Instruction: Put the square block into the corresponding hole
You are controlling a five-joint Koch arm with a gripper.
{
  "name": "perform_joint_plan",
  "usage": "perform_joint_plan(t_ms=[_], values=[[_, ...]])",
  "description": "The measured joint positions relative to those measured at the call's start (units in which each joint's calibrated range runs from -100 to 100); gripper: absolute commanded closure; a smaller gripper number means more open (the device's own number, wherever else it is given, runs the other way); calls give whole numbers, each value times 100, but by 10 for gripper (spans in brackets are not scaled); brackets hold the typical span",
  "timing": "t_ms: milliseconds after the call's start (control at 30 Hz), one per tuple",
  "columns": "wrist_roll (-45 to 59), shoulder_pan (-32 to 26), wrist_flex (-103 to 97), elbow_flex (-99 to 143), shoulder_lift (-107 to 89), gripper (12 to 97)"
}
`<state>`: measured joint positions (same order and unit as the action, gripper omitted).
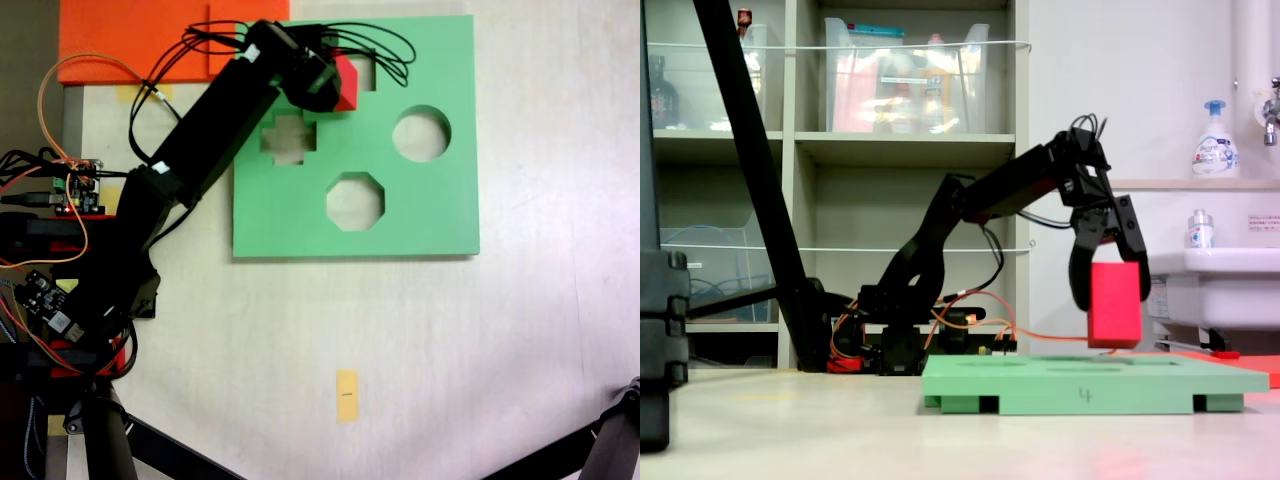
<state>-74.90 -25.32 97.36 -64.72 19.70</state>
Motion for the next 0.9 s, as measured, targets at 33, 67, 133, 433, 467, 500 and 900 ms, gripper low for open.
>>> perform_joint_plan(t_ms=[33,67,133,433,467,500,900], values=[[20,0,0,0,27,828],[29,-5,0,0,68,828],[44,-15,0,0,137,828],[98,-54,-186,0,342,804],[98,-54,-206,-59,424,803],[98,-54,-245,-108,465,803],[98,-59,-910,-176,670,803]])
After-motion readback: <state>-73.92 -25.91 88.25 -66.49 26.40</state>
